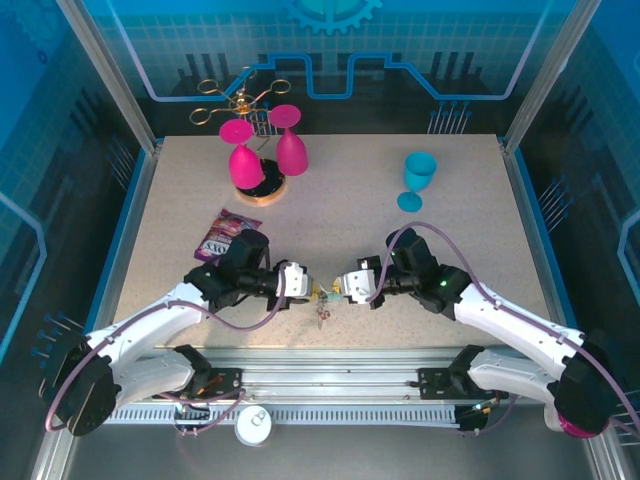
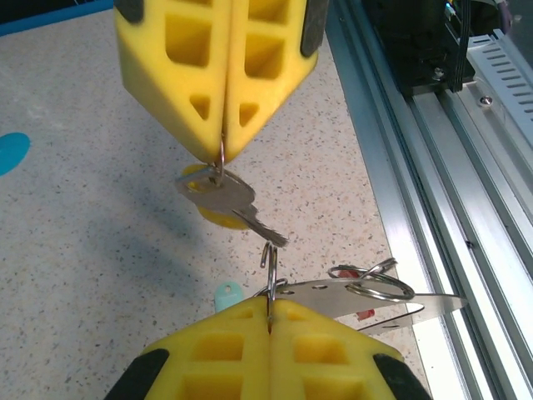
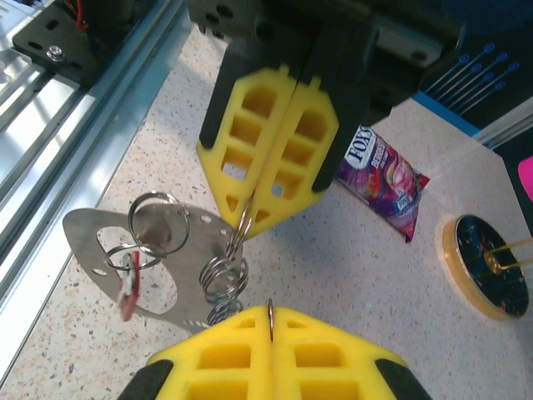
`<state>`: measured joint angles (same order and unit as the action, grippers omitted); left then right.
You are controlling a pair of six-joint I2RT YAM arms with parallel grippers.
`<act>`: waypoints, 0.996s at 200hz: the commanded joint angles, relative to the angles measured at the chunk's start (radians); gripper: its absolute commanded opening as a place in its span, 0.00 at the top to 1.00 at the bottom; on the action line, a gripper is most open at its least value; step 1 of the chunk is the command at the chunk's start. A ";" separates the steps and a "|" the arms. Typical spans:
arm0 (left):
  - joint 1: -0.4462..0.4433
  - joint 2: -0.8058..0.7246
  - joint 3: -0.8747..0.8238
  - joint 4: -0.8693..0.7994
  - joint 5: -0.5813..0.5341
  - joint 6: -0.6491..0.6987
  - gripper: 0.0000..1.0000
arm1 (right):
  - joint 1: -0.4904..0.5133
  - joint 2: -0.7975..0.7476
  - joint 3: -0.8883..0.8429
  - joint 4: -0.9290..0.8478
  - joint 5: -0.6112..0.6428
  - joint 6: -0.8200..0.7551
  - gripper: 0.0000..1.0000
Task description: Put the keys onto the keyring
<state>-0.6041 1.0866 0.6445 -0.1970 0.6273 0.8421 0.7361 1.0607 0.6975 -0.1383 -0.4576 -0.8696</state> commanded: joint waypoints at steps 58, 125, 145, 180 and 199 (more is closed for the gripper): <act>-0.012 0.006 0.046 -0.010 0.054 0.008 1.00 | 0.060 0.036 0.053 -0.004 -0.019 -0.068 1.00; -0.015 0.006 0.050 -0.022 0.057 0.008 1.00 | 0.093 0.064 0.047 0.044 0.044 -0.066 1.00; -0.016 0.006 0.052 -0.031 0.057 0.015 1.00 | 0.094 0.067 0.047 0.059 0.070 -0.063 1.00; -0.019 0.005 0.050 -0.043 0.043 0.029 1.00 | 0.087 0.050 0.048 0.038 0.101 -0.088 1.00; -0.021 0.001 0.048 -0.044 0.030 0.035 1.00 | 0.064 0.023 0.043 0.011 0.092 -0.101 1.00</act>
<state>-0.6090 1.0931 0.6651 -0.2169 0.6147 0.8421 0.8185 1.1172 0.7242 -0.1230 -0.3996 -0.9371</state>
